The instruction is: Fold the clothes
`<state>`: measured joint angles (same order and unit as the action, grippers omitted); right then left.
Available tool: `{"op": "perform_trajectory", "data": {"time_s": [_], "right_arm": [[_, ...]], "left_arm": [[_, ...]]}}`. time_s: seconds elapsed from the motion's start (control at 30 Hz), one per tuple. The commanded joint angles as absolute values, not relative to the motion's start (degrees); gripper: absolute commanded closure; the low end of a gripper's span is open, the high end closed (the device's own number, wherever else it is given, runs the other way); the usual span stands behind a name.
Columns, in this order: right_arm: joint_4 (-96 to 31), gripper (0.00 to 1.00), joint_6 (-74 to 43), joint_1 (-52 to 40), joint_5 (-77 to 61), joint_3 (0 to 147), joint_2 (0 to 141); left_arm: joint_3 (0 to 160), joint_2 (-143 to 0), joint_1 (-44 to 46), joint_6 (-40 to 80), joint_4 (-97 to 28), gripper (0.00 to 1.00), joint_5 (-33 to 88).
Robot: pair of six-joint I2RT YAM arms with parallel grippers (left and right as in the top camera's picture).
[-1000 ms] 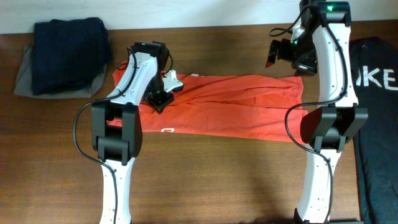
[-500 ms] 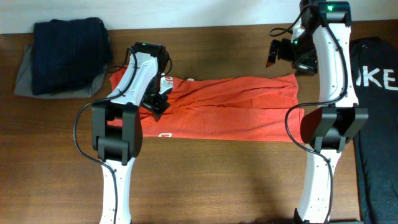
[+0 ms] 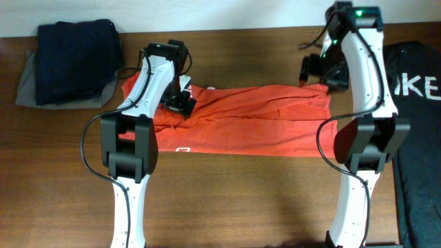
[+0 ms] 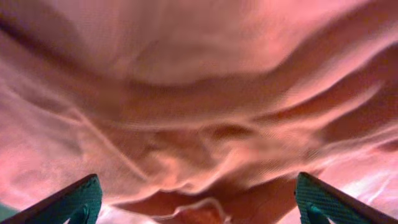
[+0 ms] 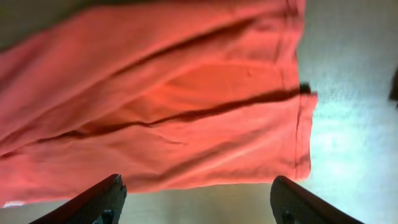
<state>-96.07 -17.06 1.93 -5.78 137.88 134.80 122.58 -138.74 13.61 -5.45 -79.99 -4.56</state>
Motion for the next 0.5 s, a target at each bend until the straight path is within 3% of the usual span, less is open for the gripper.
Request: {"op": "perform_trajectory", "data": {"time_s": [0.0, 0.37, 0.47], "right_arm": [[-93.5, 0.21, -22.9, 3.8, -4.4, 131.9, 134.3], [-76.2, 0.22, -29.4, 5.7, -13.0, 118.7, 134.4], [-74.5, 0.29, -33.2, 5.6, -13.5, 118.4, 134.4]], "left_arm": [[123.7, -136.7, 13.6, -4.3, -79.2, 0.01, -2.3], [123.6, -136.7, 13.7, -4.3, -78.4, 0.01, -2.3], [123.6, -136.7, 13.7, -4.3, -78.4, 0.01, -2.3]]}}
